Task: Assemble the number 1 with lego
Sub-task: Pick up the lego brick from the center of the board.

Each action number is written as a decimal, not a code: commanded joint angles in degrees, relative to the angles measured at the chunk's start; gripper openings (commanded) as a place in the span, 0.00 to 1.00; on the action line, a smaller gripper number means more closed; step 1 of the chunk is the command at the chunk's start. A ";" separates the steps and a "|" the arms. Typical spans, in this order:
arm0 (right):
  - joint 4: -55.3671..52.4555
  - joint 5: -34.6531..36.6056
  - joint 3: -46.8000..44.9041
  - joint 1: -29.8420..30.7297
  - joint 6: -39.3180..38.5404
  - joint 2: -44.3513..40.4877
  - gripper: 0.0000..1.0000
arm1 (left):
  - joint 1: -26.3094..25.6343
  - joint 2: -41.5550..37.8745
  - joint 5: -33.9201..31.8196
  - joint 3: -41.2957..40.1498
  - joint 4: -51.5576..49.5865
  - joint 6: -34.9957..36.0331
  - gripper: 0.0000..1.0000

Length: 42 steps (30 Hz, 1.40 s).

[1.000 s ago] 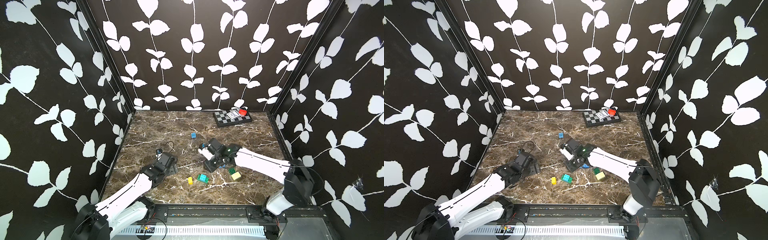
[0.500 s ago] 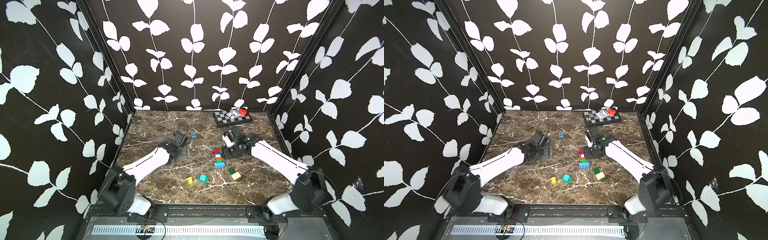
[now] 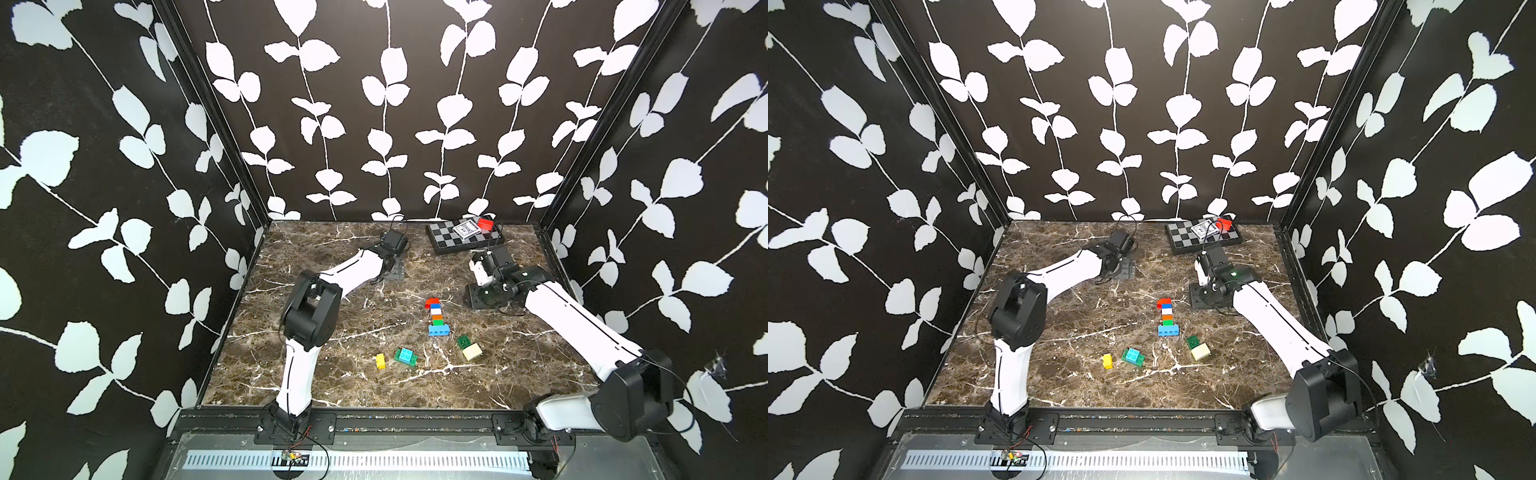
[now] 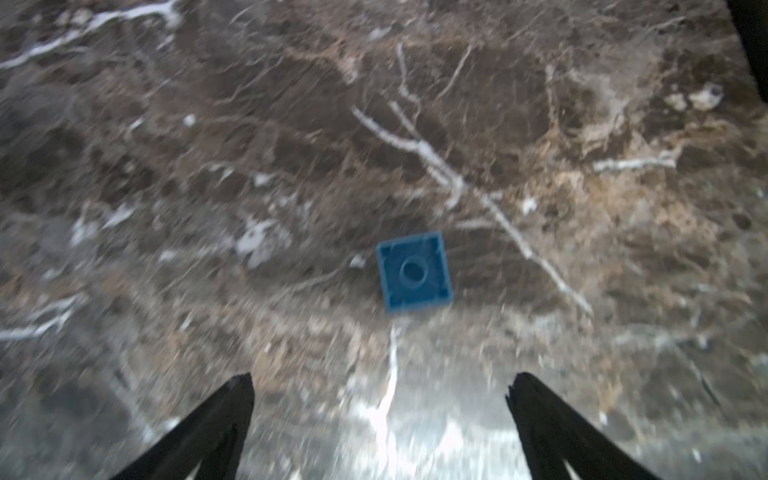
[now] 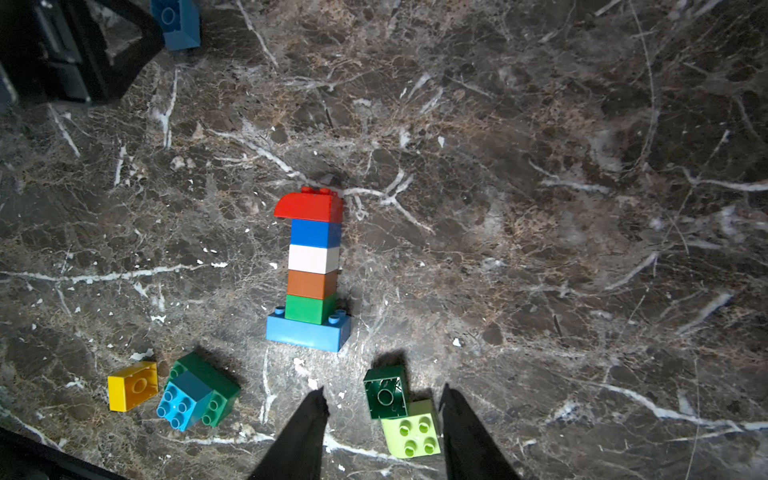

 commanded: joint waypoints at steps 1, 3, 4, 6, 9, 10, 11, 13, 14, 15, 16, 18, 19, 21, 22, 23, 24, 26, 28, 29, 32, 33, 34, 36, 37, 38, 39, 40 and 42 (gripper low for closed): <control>-1.96 -1.02 -0.68 -1.41 -2.60 0.41 0.46 | 0.22 3.56 -1.01 6.22 -3.84 1.43 0.95; -2.41 -1.20 -0.32 -2.00 -3.08 0.60 0.46 | 0.26 6.37 -1.18 9.44 -4.80 1.24 0.93; -2.66 -1.38 -0.16 -2.20 -3.31 0.75 0.46 | 0.27 7.56 -1.12 10.75 -5.16 0.96 0.91; -3.02 -1.47 0.15 -2.59 -3.77 0.92 0.46 | 0.30 9.39 -0.80 12.58 -5.69 0.24 0.86; -3.23 -1.70 0.34 -3.08 -3.99 1.11 0.45 | 0.40 11.26 0.08 13.99 -6.00 -1.25 0.78; -3.20 -1.72 0.39 -3.12 -3.99 1.19 0.45 | 0.49 11.70 0.29 14.37 -5.93 -1.70 0.75; -3.20 -1.82 0.39 -3.22 -3.95 1.28 0.45 | 0.53 12.02 0.39 14.56 -5.93 -1.97 0.74; -3.17 -2.09 0.46 -3.33 -4.00 1.37 0.45 | 0.64 12.66 0.47 15.20 -6.23 -2.57 0.69; -3.17 -2.13 0.47 -3.44 -3.99 1.39 0.45 | 0.75 12.84 0.44 15.48 -6.44 -2.81 0.68; -3.14 -2.17 0.52 -3.45 -3.93 1.39 0.45 | 0.88 12.97 0.33 15.63 -6.63 -2.97 0.66; -3.16 -2.24 0.49 -3.52 -3.94 1.37 0.45 | 0.93 12.96 0.23 15.68 -6.76 -3.12 0.63; -3.08 -2.17 0.40 -3.54 -3.84 1.31 0.44 | 1.10 12.88 0.13 15.64 -6.89 -3.13 0.59; -3.07 -2.24 0.40 -3.58 -3.87 1.29 0.44 | 1.19 12.88 0.18 15.66 -6.95 -3.05 0.56; -2.98 -2.26 0.22 -3.57 -3.77 1.11 0.44 | 1.40 12.88 0.40 15.49 -6.98 -3.44 0.52; -2.98 -2.25 0.12 -3.56 -3.73 0.96 0.44 | 1.53 12.88 0.61 15.28 -6.92 -3.65 0.50; -2.98 -2.26 0.10 -3.59 -3.63 0.88 0.44 | 1.59 12.80 0.89 15.13 -6.77 -3.73 0.49; -2.98 -2.24 0.03 -3.59 -3.53 0.78 0.43 | 1.70 12.75 1.22 14.95 -6.51 -3.76 0.46; -2.89 -2.22 -0.14 -3.69 -3.40 0.51 0.43 | 1.80 12.57 1.76 14.53 -5.90 -3.77 0.41; -2.87 -2.24 -0.36 -3.65 -3.28 0.24 0.43 | 1.89 12.35 2.32 14.05 -5.20 -3.76 0.37; -2.82 -2.25 -0.36 -3.65 -3.14 0.08 0.43 | 1.98 12.20 2.73 13.85 -4.83 -3.80 0.35; -2.57 -2.47 -0.66 -3.65 -3.12 -0.50 0.42 | 2.07 11.03 3.60 12.45 -3.68 -3.52 0.30; -2.09 -2.89 -0.83 -3.65 -3.33 -0.87 0.42 | 2.15 10.25 3.78 11.70 -3.15 -3.41 0.29; -1.15 -3.59 -1.15 -3.65 -3.58 -1.30 0.42 | 2.16 9.33 4.07 10.83 -2.59 -3.15 0.28; 1.18 -5.21 -2.01 -3.68 -4.76 -2.71 0.42 | 2.25 6.67 5.44 8.66 -1.31 -2.88 0.28; 3.21 -6.54 -2.88 -3.72 -5.41 -3.84 0.42 | 2.25 4.68 6.91 6.90 0.11 -2.34 0.27; 5.74 -7.69 -3.92 -3.56 -6.17 -5.18 0.42 | 2.24 2.39 9.06 4.90 1.69 -1.91 0.26; 8.26 -8.70 -5.13 -3.56 -6.96 -6.58 0.42 | 2.33 0.16 11.40 2.84 3.31 -1.59 0.26; 11.51 -10.11 -6.76 -3.59 -8.22 -8.48 0.42 | 2.33 -2.77 14.56 0.12 5.44 -1.41 0.24; 18.40 -12.27 -10.17 -3.41 -10.80 -11.92 0.43 | 2.47 -8.77 21.42 -5.77 10.43 -1.86 0.23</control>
